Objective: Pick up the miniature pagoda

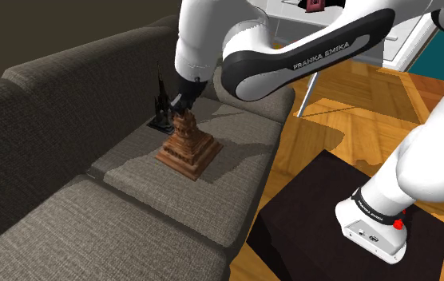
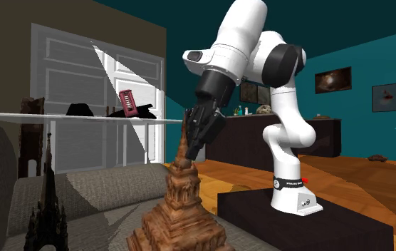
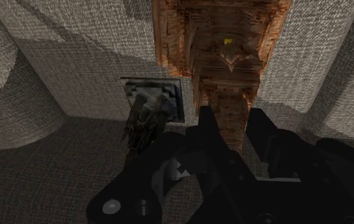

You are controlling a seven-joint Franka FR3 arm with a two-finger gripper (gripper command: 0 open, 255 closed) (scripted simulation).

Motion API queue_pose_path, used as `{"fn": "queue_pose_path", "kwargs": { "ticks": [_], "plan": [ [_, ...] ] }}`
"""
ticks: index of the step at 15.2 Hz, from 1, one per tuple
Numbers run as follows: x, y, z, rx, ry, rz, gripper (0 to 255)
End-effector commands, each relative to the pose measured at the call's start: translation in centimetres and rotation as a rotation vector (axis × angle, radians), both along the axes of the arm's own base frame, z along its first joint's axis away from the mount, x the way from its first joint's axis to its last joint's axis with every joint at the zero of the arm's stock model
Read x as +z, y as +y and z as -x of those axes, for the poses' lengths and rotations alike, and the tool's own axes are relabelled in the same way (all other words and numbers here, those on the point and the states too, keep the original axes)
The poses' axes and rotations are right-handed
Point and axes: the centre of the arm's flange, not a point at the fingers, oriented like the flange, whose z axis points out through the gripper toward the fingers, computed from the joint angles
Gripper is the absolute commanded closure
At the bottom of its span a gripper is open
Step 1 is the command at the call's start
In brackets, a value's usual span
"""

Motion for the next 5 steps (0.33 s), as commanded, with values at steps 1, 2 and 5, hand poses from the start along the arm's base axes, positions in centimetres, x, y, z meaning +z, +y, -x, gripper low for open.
{"fn": "queue_pose_path", "kwargs": {
  "ticks": [1, 2, 5],
  "plan": [
    [1.3, -0.1, -0.1, 0.001, -0.003, -0.002, 255],
    [1.8, -0.1, -0.1, 0.001, -0.003, -0.002, 255],
    [2.4, -0.1, -0.1, 0.001, -0.003, -0.002, 255]
  ]
}}
